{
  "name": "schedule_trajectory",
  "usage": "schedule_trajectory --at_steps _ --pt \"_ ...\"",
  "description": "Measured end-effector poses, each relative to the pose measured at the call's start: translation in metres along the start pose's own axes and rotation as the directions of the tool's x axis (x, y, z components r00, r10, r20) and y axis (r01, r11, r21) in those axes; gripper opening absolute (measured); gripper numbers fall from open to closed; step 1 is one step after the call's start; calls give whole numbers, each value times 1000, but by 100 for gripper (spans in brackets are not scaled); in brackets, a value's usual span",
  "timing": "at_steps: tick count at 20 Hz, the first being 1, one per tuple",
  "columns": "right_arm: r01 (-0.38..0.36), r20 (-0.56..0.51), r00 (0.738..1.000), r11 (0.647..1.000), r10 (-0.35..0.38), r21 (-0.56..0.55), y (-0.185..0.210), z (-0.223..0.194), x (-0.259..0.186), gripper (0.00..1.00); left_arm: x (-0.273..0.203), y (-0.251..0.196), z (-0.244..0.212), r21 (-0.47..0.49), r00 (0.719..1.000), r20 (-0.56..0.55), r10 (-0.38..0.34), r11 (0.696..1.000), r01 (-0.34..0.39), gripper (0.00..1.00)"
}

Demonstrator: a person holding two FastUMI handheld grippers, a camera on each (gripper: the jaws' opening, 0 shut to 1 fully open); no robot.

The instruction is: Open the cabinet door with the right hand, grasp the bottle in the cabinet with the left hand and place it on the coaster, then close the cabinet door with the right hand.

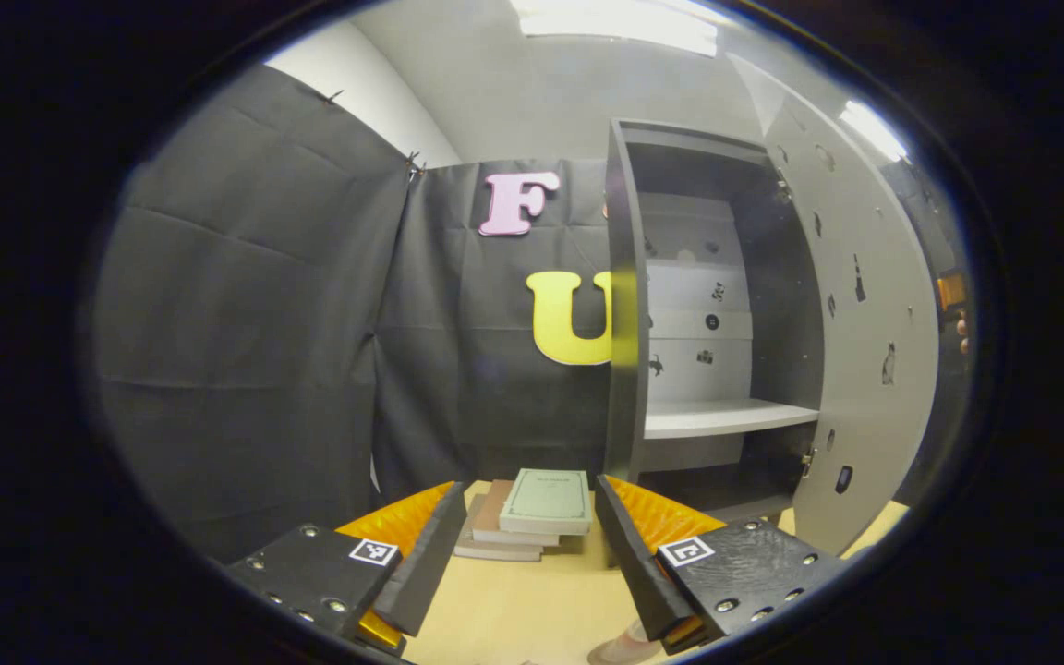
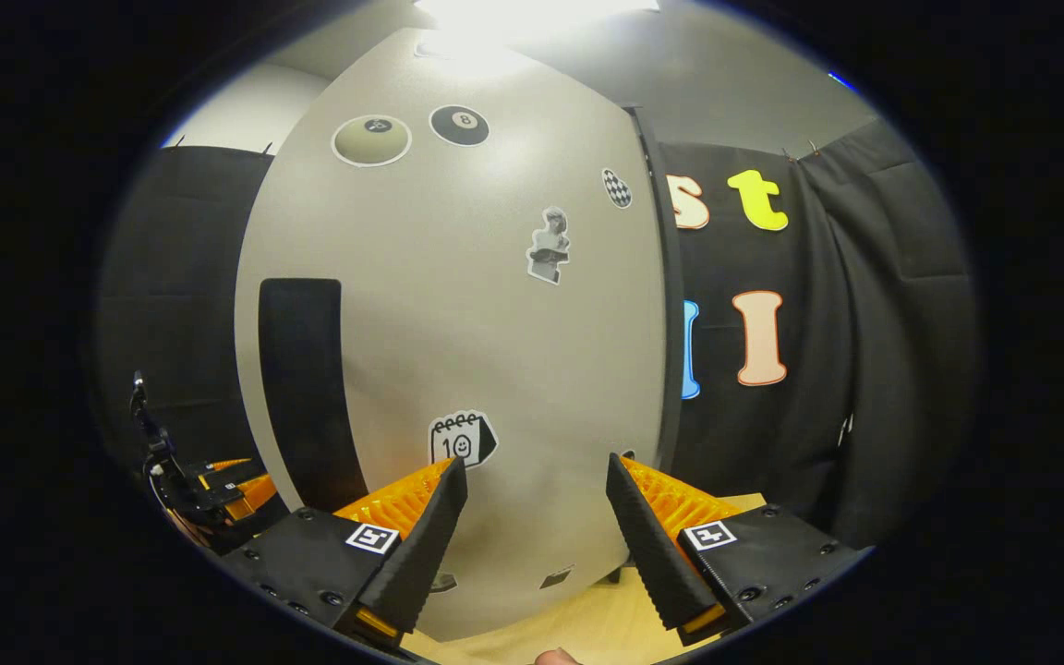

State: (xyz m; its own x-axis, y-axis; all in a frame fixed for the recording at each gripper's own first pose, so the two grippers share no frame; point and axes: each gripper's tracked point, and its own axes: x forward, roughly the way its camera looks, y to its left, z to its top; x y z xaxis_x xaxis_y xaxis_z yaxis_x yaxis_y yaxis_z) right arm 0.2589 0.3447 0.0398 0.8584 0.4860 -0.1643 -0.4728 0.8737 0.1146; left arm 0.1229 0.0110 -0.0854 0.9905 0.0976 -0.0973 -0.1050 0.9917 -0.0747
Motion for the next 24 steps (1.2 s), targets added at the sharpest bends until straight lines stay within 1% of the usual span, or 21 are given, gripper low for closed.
schedule_trajectory --at_steps 1,2,6,7,8,9,15,20,23,24 --pt "-5 0 1000 1000 5 13 5 -1 9 96 2 6 -2 1 1000 -3 5 1000 -5 84" --pt "-10 1 1000 1000 10 26 10 -1 17 96 4 13 -3 2 1000 -3 10 1000 -10 87" --pt "-8 14 1000 999 8 51 28 0 49 97 4 41 -6 5 999 -8 33 999 -33 87" --pt "-12 16 1000 998 11 55 37 -1 56 97 4 48 -8 3 999 -10 42 999 -42 84" --pt "-8 21 1000 999 7 53 42 0 64 97 3 56 -10 -1 999 -11 52 999 -52 87" --pt "-4 25 1000 999 3 48 41 2 64 97 2 62 -11 -5 998 -14 61 998 -61 87" --pt "16 37 999 999 -17 47 50 2 98 97 -10 101 -20 -10 992 -30 123 992 -123 87" --pt "38 47 998 997 -42 70 51 -1 115 97 -7 109 -28 -8 989 -42 144 989 -145 87" --pt "65 53 996 995 -69 69 53 -2 121 97 -9 111 -31 3 989 -58 137 991 -137 87" --pt "74 54 996 995 -78 65 53 -2 122 97 -8 110 -32 12 989 -62 131 991 -131 84"
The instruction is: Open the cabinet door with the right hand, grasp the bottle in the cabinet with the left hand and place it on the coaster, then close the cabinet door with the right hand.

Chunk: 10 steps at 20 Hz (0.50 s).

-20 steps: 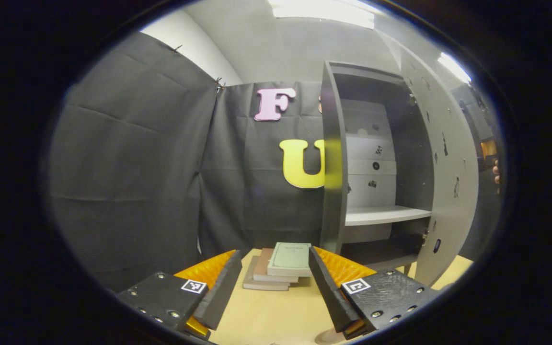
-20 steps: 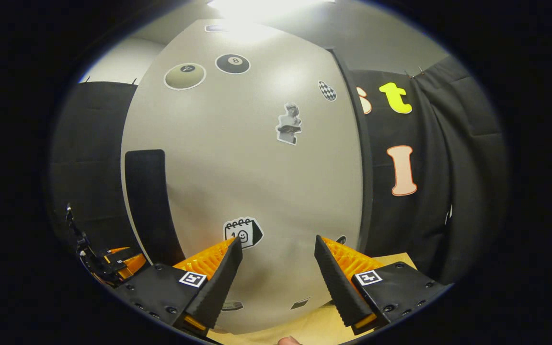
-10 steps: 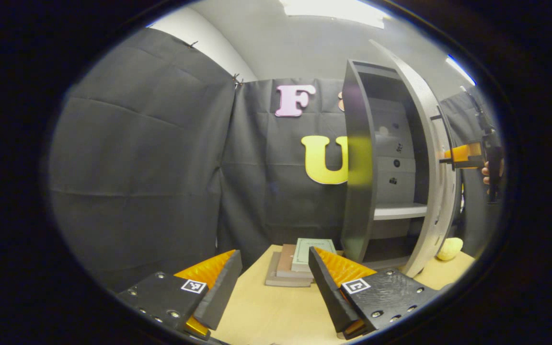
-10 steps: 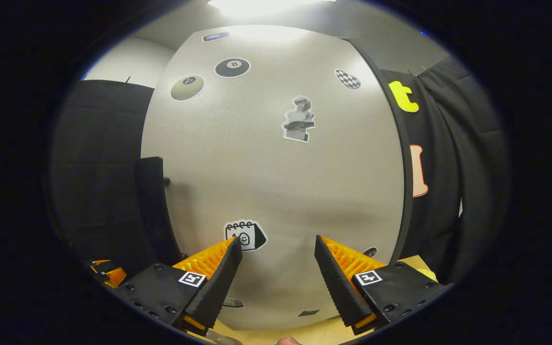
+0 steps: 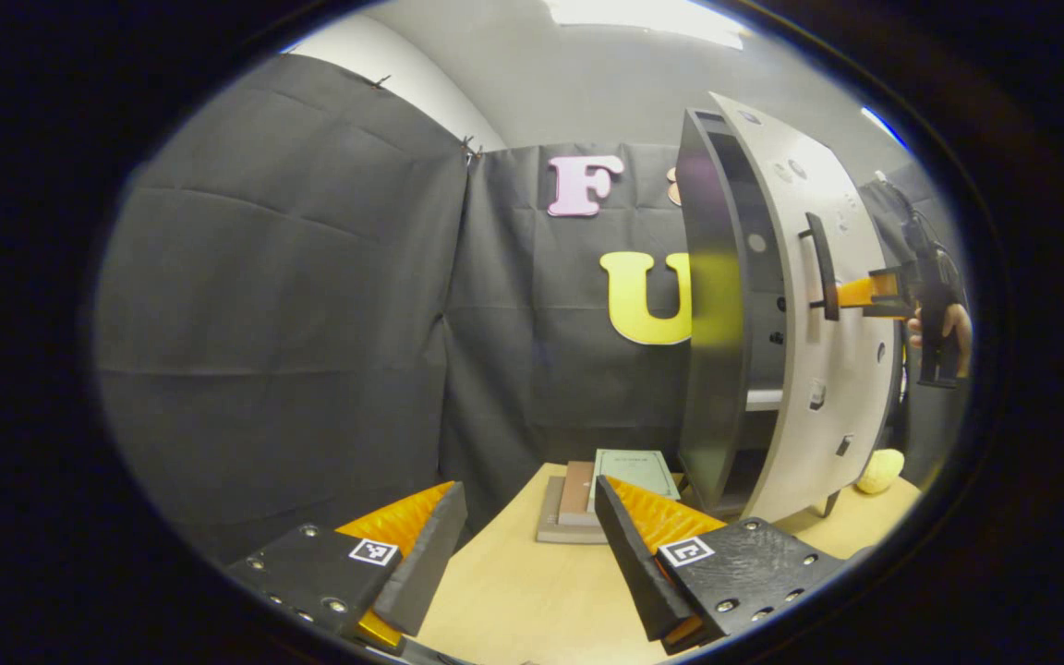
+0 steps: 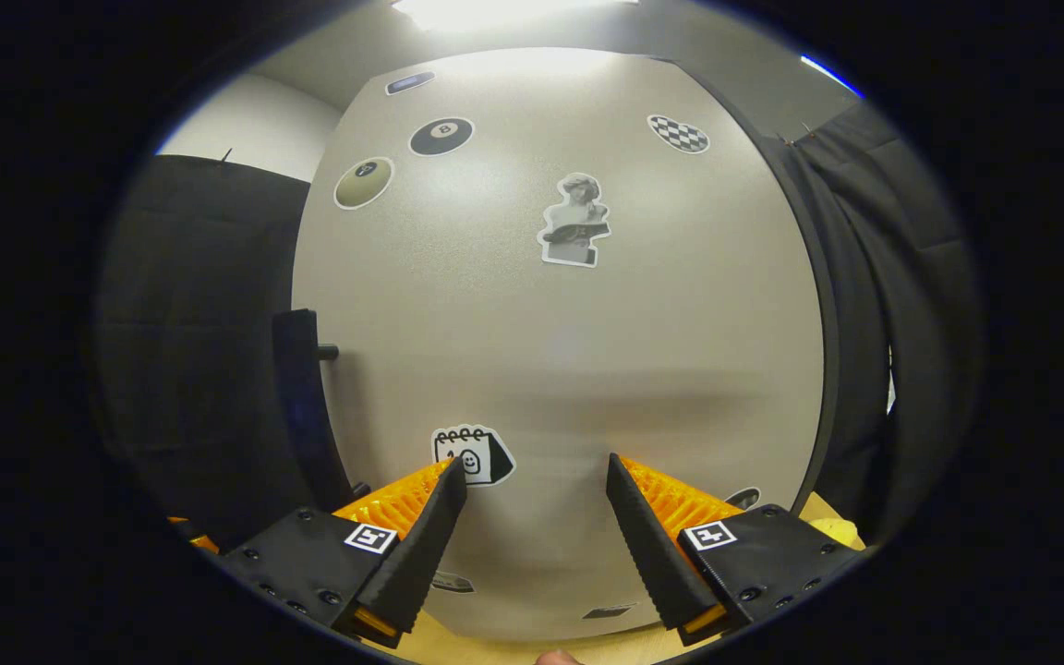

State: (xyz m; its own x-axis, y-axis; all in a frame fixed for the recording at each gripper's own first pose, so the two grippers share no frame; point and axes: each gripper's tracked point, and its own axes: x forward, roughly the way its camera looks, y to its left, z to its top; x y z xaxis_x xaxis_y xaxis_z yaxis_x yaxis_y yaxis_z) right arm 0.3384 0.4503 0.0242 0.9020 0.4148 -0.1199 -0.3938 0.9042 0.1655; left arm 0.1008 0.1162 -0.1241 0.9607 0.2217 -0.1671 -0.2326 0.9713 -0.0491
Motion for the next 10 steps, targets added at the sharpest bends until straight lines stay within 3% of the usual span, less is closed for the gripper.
schedule_trajectory --at_steps 6,10 --pt "48 34 998 999 -48 -23 -5 16 -10 98 9 -27 11 -13 998 -9 -60 998 60 85" --pt "45 55 998 997 -41 -66 -27 24 -56 98 7 -58 39 7 996 36 -77 997 77 84"
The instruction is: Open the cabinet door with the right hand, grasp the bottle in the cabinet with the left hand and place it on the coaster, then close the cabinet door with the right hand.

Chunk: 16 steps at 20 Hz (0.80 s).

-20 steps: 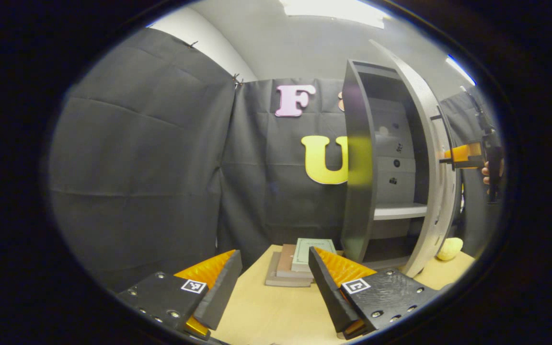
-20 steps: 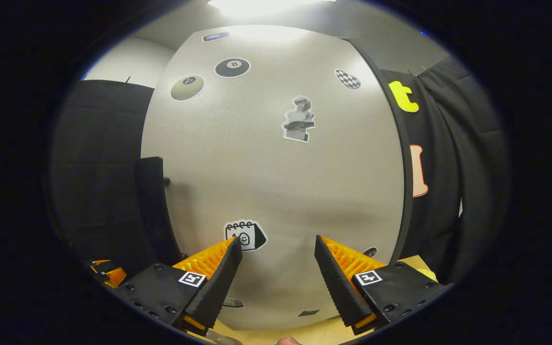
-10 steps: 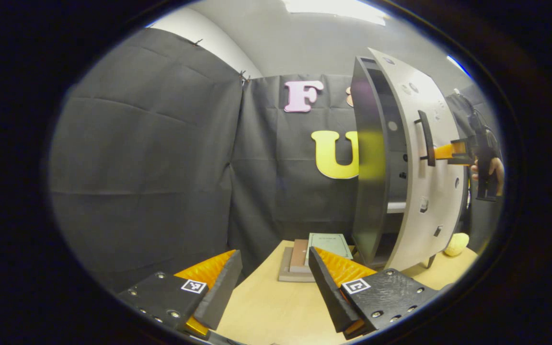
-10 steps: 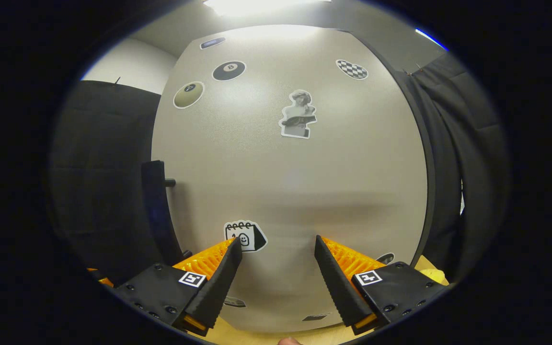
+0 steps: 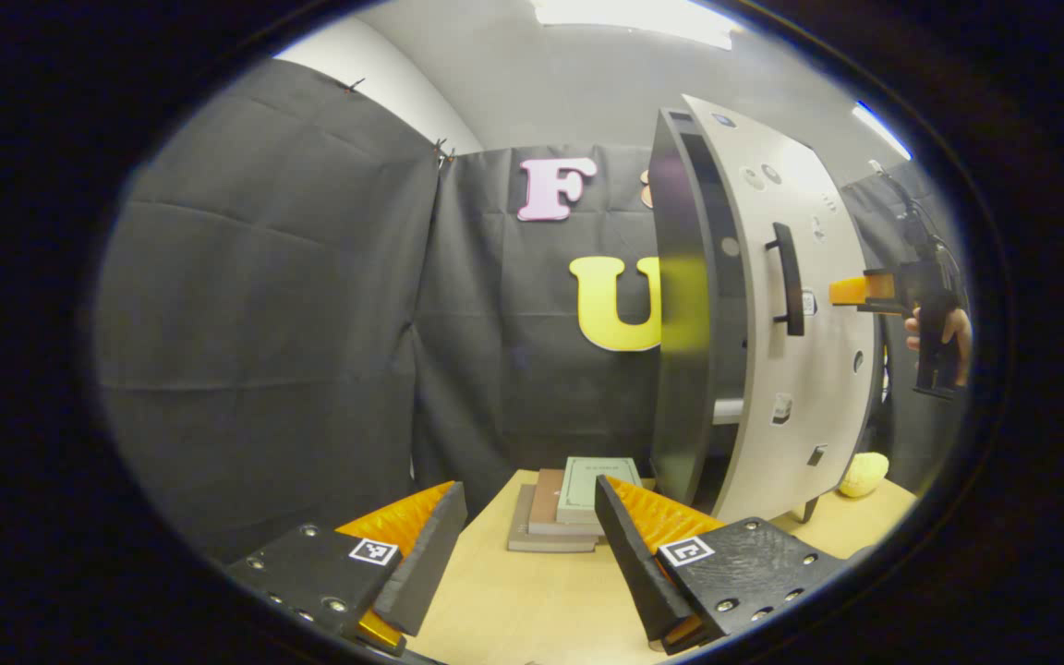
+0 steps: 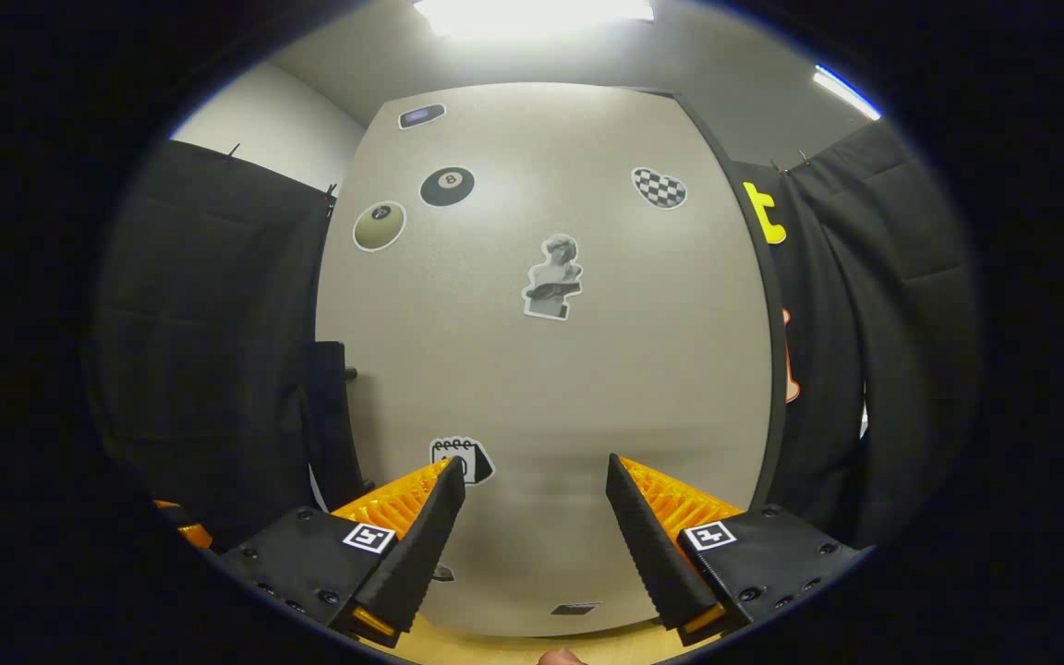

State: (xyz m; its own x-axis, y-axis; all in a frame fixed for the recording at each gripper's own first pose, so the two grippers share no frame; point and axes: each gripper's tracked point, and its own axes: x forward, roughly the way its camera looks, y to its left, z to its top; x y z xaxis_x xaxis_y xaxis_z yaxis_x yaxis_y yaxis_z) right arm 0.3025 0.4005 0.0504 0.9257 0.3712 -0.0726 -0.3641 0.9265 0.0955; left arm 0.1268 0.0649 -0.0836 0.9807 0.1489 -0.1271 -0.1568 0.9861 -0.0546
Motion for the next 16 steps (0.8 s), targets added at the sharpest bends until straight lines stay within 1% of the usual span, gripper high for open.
schedule_trajectory --at_steps 1,2,6,10,16 --pt "6 1 1000 1000 -6 -12 -10 0 -14 98 0 -14 5 0 1000 7 -11 1000 11 87" --pt "14 1 1000 1000 -14 -25 -21 0 -28 98 -1 -28 11 0 1000 14 -23 1000 23 84" --pt "55 -1 998 997 -55 -58 -70 3 -82 98 -11 -85 34 13 997 42 -70 998 69 84" --pt "97 2 995 993 -97 -60 -120 5 -130 97 -29 -142 49 13 992 60 -115 993 115 84" --pt "133 0 991 990 -133 -47 -186 0 -199 97 -66 -209 67 25 988 66 -138 990 136 84"
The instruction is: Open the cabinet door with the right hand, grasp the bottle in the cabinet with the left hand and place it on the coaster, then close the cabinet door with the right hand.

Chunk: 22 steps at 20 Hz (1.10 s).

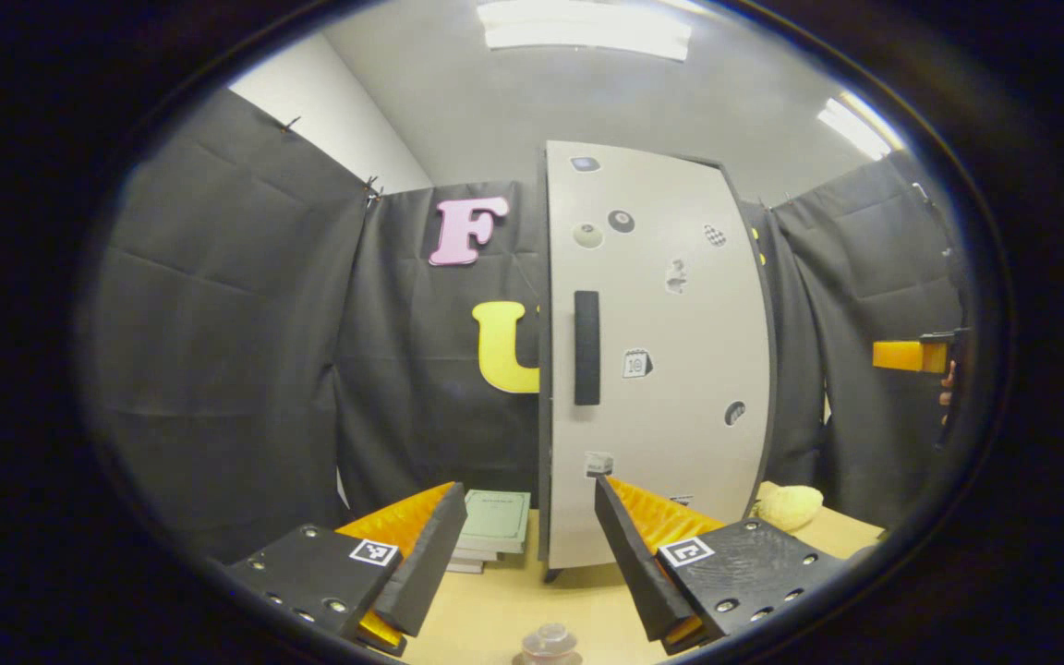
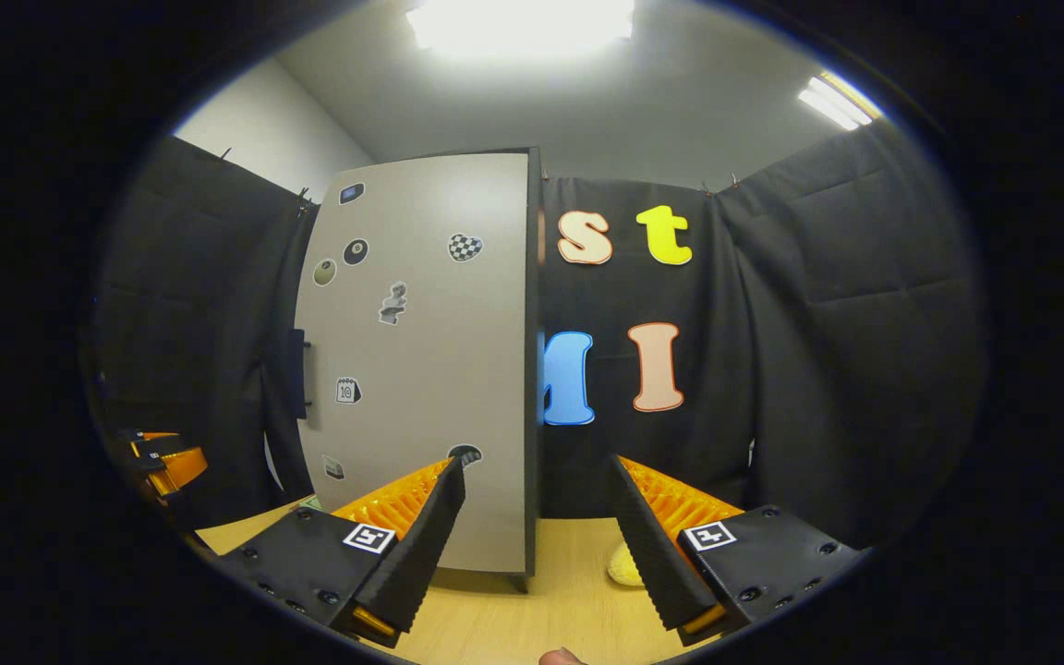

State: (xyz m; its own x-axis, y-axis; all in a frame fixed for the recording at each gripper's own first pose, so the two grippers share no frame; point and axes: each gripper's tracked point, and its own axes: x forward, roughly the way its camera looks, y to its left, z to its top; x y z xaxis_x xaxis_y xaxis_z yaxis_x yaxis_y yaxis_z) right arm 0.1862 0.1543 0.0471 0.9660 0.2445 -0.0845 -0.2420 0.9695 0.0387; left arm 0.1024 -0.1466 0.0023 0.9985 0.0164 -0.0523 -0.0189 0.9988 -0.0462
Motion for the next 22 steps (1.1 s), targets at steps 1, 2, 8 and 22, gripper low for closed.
schedule_trajectory --at_steps 1,2,8,22 --pt "4 -1 1000 1000 -4 1 -10 -4 -9 97 -6 -12 0 2 1000 -2 0 1000 0 84" --pt "10 -2 1000 1000 -10 -2 -20 -7 -17 97 -14 -21 2 6 1000 -4 4 1000 -4 84" --pt "17 -40 999 1000 -18 -26 -49 -30 -58 97 -52 -49 6 15 999 -33 12 1000 -11 89" --pt "44 -17 999 999 -45 -28 -6 -20 -106 98 -89 -6 18 43 1000 0 -8 999 8 84"
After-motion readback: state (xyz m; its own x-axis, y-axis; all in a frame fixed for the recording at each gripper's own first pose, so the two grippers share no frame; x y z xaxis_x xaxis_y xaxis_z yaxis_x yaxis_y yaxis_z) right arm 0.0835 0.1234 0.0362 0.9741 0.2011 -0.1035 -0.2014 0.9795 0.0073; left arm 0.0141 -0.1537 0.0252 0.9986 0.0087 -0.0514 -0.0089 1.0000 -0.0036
